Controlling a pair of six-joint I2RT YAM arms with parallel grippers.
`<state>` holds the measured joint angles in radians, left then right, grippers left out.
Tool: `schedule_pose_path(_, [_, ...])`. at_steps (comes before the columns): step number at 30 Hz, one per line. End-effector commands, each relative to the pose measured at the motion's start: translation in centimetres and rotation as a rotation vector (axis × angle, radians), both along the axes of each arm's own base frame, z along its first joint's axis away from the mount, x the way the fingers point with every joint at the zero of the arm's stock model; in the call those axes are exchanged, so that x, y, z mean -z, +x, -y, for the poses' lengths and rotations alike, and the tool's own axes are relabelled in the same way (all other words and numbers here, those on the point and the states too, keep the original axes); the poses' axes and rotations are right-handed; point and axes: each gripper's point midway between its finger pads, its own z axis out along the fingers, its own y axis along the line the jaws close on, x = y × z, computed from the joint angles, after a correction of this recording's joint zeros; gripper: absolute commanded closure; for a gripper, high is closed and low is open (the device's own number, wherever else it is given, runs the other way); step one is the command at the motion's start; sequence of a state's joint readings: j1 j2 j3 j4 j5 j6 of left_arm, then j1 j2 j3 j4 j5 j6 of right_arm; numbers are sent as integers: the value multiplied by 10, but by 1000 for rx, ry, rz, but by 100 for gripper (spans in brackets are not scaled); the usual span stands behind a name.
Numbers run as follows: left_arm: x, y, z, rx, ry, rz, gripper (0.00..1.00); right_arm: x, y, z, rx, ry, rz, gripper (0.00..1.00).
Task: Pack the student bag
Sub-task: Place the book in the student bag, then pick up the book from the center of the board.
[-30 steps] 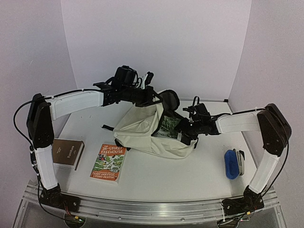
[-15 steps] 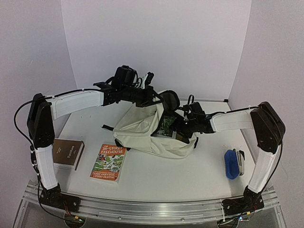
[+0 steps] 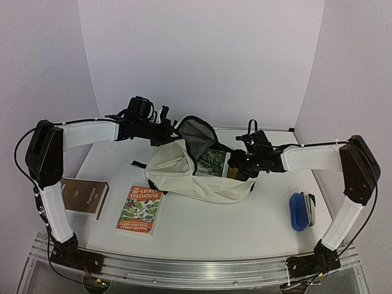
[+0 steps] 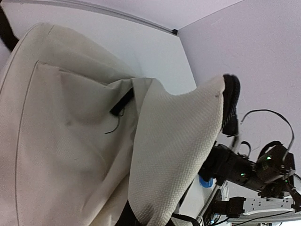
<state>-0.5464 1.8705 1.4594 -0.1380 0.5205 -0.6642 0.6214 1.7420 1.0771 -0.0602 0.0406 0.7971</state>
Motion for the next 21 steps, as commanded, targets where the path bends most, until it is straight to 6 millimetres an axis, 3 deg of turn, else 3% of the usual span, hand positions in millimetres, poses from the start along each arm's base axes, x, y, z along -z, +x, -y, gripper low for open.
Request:
schedule_pose_path(1, [16,9,-29,-85,42,-38,100,-11,-12,28,54,-90,29,33])
schedule_pose_path(5, [46,8,-26,-65,71,-100,100,-19,-16,31,63,-73,38,32])
schedule_pose_path(11, [62,11,-32,-93,118,-121,90,-54,-21,29,39,-19,98,31])
schedule_pose_path(16, [53,9,-36,-103,127,-103,68,-106,-30,29,6,57,192,30])
schedule_pose_path(21, [17,0,-36,-77,73,-30,40,-144,-44,31,-24,130,256,29])
